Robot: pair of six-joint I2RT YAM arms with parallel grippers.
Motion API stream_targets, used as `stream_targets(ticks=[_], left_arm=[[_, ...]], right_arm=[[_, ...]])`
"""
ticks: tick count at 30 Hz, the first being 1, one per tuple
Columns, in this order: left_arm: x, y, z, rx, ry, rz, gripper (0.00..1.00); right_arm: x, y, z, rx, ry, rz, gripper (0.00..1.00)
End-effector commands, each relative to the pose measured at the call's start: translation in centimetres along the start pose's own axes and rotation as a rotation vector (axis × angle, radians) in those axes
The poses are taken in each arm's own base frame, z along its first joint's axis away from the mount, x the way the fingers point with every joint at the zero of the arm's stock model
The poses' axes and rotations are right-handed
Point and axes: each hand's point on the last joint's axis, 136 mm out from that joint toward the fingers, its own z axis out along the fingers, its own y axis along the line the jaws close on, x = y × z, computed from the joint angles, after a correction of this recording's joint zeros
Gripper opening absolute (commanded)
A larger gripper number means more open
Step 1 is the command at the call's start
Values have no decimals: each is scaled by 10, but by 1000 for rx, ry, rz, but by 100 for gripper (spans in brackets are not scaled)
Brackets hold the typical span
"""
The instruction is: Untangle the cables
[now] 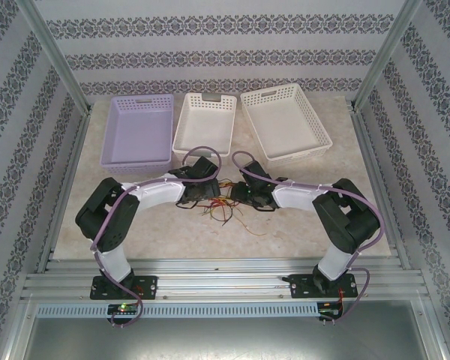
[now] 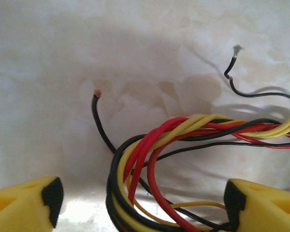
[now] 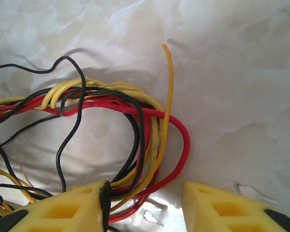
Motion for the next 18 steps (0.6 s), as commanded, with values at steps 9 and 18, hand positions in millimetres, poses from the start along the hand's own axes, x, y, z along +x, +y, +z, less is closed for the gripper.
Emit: stream_targets(ticks=[9, 18], left_arm=[[12, -22, 9, 75, 16, -17, 50], [27, -11, 16, 79, 32, -9, 19]], right_arm=[[2, 4, -1, -27, -19, -23, 43], [-1, 6, -4, -33, -30, -18, 43]])
